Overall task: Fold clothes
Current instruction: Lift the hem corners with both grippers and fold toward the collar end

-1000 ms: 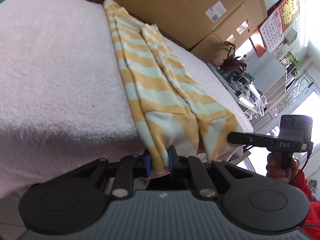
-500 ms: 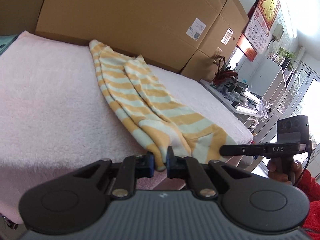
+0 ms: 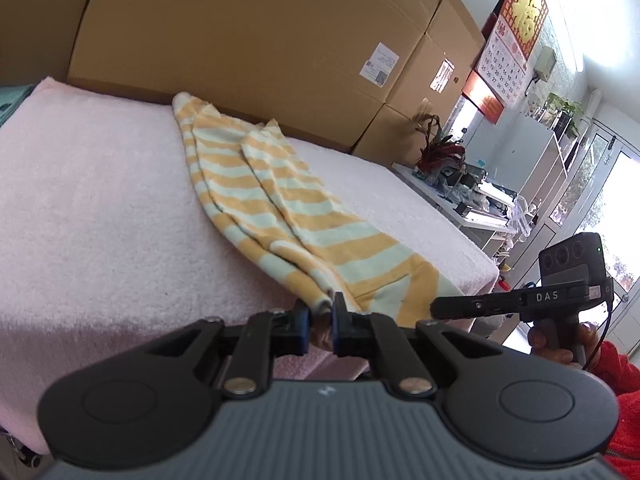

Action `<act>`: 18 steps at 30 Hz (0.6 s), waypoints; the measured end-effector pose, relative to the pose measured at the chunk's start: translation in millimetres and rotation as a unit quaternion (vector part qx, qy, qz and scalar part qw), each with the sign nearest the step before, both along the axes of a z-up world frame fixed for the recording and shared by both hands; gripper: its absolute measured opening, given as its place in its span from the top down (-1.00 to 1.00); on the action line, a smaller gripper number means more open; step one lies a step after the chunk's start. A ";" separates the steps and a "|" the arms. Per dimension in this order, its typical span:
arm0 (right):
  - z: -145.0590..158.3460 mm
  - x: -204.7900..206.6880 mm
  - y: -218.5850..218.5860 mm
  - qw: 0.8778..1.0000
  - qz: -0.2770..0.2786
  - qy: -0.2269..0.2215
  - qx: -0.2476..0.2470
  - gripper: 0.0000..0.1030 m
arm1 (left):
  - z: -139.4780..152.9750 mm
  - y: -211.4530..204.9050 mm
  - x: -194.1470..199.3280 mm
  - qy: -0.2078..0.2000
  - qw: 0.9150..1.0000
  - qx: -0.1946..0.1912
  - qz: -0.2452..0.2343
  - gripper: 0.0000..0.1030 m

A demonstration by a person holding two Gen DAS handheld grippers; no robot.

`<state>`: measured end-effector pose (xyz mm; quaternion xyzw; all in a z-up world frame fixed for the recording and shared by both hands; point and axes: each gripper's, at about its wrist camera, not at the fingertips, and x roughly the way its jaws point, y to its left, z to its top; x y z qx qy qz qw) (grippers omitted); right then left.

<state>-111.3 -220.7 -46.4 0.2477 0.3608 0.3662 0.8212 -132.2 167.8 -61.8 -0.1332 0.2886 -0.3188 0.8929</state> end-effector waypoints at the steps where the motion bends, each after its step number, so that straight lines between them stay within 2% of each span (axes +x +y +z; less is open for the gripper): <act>1: 1.9 1.4 -1.3 1.000 0.000 0.000 0.005 0.73 | 1.9 0.9 2.5 0.000 1.000 -0.003 0.002 0.94; 8: 15.7 32.7 -11.0 0.996 -0.013 0.020 0.085 0.73 | 22.7 9.7 43.9 -0.011 0.998 -0.055 0.035 0.94; 12: 26.4 61.1 -17.1 0.992 -0.034 0.022 0.116 0.73 | 31.4 2.5 79.3 -0.022 0.998 -0.030 0.045 0.94; 18: 19.2 110.0 -17.3 0.990 -0.064 0.035 0.123 0.72 | 23.9 -3.8 141.6 0.003 0.998 -0.021 0.063 0.94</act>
